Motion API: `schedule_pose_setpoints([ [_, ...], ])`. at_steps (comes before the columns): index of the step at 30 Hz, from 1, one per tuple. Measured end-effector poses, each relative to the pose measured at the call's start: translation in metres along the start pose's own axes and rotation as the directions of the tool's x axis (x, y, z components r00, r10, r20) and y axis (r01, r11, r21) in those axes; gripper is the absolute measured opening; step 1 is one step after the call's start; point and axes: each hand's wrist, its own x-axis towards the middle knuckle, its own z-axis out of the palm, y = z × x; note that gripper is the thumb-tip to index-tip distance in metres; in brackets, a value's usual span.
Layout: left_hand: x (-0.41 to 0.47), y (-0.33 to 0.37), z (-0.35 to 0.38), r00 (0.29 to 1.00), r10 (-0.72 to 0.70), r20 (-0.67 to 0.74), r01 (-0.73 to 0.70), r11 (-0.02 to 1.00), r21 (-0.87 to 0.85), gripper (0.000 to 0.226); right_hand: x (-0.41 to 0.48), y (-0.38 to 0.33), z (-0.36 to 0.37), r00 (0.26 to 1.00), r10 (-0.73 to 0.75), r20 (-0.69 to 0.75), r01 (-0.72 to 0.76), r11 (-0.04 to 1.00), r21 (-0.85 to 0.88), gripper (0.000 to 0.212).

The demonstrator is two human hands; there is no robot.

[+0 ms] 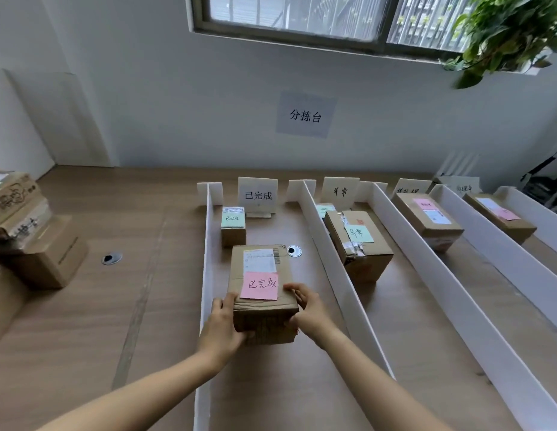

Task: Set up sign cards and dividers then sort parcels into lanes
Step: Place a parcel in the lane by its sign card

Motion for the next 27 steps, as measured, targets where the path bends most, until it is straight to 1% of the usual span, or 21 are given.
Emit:
schedule_pose_setpoints([
  [4,0.007,-0.004,0.026,0.995,-0.073,0.064,0.071,0.997,0.039,0.078,0.019,0.024,-0.005,0.998,0.043,0.035,-0.041,0.997,-0.062,0.071],
  [10,0.035,-0.016,0.060,0.970,-0.155,0.187,0.127,0.980,0.156,0.068,0.048,0.072,-0.016,0.996,0.080,0.042,-0.071,0.979,-0.189,0.068],
  [13,0.058,-0.016,0.069,0.971,-0.155,0.182,0.126,0.979,0.163,0.067,0.059,0.070,-0.025,0.995,0.097,0.021,-0.089,0.964,-0.252,0.070],
  [16,0.081,-0.015,0.072,0.972,-0.156,0.174,0.127,0.978,0.167,0.066,0.074,0.061,-0.035,0.996,0.082,0.044,-0.066,0.952,-0.299,0.065],
  [18,0.098,-0.014,0.074,0.971,-0.168,0.168,0.141,0.977,0.162,0.067,0.088,0.055,-0.042,0.995,0.085,0.060,-0.066,0.961,-0.269,0.052],
  [21,0.123,-0.012,0.079,0.969,-0.180,0.168,0.152,0.974,0.167,0.068,0.109,0.050,-0.047,0.998,0.039,0.054,-0.024,0.965,-0.261,0.040],
  [22,0.130,-0.012,0.081,0.969,-0.184,0.167,0.155,0.973,0.172,0.068,0.116,0.049,-0.048,0.998,0.024,0.057,-0.009,0.969,-0.246,0.032],
  [23,0.137,-0.012,0.083,0.969,-0.188,0.163,0.159,0.971,0.178,0.068,0.125,0.050,-0.049,0.998,-0.013,0.069,0.033,0.955,-0.296,0.025],
  [24,0.145,-0.012,0.084,0.969,-0.190,0.157,0.160,0.969,0.186,0.068,0.132,0.051,-0.050,0.996,-0.057,0.076,0.080,0.928,-0.363,0.024],
  [25,0.151,-0.011,0.086,0.969,-0.193,0.155,0.162,0.967,0.195,0.068,0.141,0.054,-0.050,0.993,-0.078,0.086,0.105,0.917,-0.386,0.025],
  [26,0.158,-0.012,0.087,0.969,-0.195,0.150,0.163,0.966,0.202,0.068,0.152,0.055,-0.049,0.993,-0.077,0.088,0.105,0.912,-0.396,0.026],
  [27,0.164,-0.011,0.089,0.969,-0.199,0.150,0.166,0.964,0.206,0.069,0.162,0.059,-0.048,0.995,-0.058,0.084,0.085,0.925,-0.370,0.029],
])
